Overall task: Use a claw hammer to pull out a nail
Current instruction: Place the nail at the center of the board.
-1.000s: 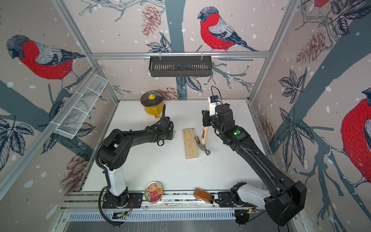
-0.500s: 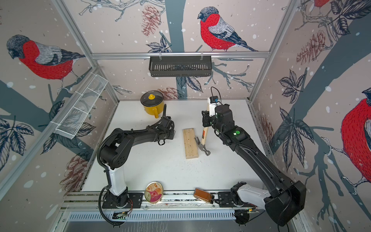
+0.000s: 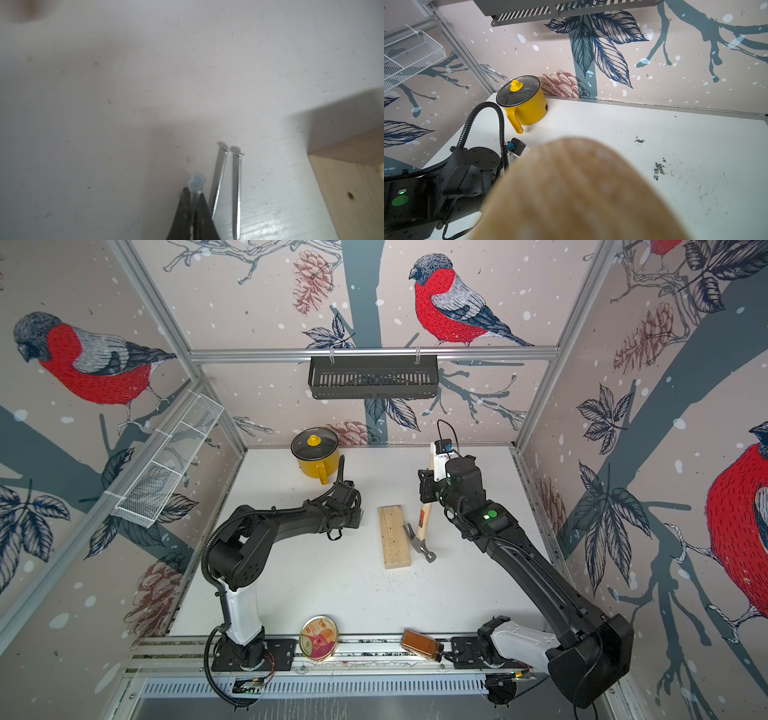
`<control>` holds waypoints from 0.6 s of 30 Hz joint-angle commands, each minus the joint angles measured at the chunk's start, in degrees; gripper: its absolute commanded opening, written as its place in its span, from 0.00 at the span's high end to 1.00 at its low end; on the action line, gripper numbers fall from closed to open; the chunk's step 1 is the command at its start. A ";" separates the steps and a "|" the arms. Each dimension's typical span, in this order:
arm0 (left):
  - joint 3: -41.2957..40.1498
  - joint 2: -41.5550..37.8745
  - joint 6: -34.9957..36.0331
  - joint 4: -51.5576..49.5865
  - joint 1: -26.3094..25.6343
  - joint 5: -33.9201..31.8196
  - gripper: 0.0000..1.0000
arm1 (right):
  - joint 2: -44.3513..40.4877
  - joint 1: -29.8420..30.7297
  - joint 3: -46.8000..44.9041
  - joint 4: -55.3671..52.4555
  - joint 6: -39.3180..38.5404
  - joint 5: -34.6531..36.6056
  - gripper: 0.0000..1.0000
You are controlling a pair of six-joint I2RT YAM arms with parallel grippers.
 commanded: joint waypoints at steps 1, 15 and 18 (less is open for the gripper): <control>-0.02 0.14 -1.08 -1.86 0.09 0.29 0.90 | -0.47 0.03 0.46 4.69 1.71 -0.80 1.00; -0.54 -0.77 -1.12 -1.59 0.15 -0.40 0.84 | -0.39 -0.27 0.61 4.50 1.34 -0.87 1.00; -1.00 -1.65 -1.09 -1.01 0.10 -0.40 0.84 | -0.39 -0.19 0.47 4.47 1.43 -0.95 1.00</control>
